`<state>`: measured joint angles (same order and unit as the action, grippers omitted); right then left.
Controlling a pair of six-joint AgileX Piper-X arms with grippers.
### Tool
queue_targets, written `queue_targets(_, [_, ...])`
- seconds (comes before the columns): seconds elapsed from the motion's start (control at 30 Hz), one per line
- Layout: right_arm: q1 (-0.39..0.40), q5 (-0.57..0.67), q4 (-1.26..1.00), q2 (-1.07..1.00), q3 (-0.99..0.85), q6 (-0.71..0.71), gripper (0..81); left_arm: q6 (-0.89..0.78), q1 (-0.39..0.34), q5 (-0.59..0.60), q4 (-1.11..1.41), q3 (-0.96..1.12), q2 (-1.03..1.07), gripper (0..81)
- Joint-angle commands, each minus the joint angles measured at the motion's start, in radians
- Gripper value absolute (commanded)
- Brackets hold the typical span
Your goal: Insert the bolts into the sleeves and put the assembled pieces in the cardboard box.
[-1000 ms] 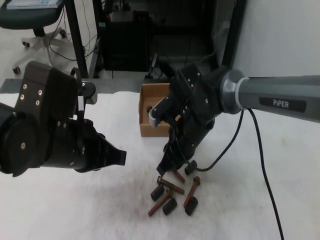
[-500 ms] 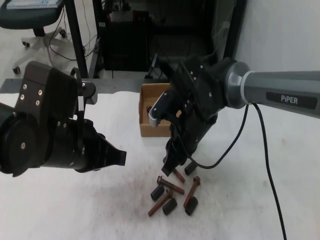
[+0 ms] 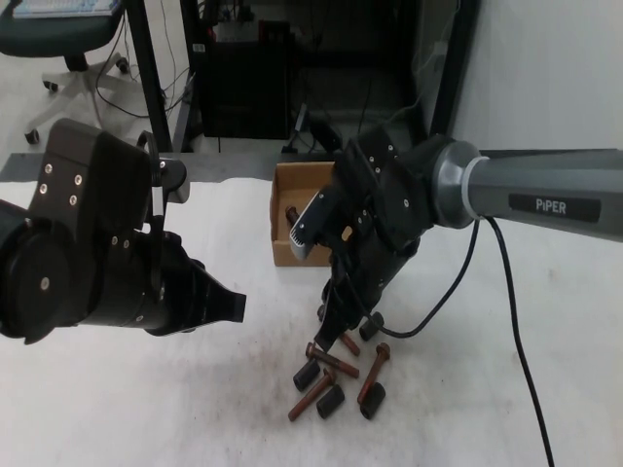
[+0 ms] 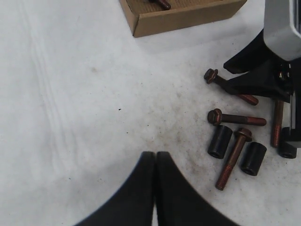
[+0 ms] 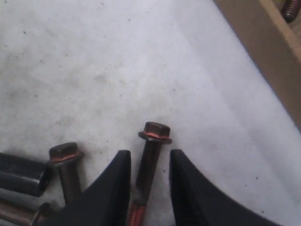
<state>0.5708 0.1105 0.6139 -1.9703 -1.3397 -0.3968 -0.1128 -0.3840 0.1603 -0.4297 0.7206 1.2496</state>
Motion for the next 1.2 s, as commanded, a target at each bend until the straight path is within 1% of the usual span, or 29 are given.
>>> queue_targets(0.0, [-0.009, -0.007, -0.016, 0.001, -0.002, -0.007, 27.5, 0.002, 0.003, -0.006, 0.0, 0.004, -0.014, 0.3])
queue_targets(0.27, [-0.026, -0.007, -0.016, 0.001, -0.002, -0.007, 27.5, 0.002, 0.003, -0.006, 0.0, 0.004, -0.014, 0.3])
queue_targets(1.1, [-0.021, 0.0, 0.003, -0.037, -0.003, -0.007, 27.5, 0.002, 0.003, -0.006, 0.0, 0.004, -0.014, 0.3])
queue_targets(1.17, [-0.019, 0.018, 0.007, -0.037, -0.004, -0.007, 27.5, 0.002, 0.003, -0.006, 0.0, 0.004, -0.014, 0.3])
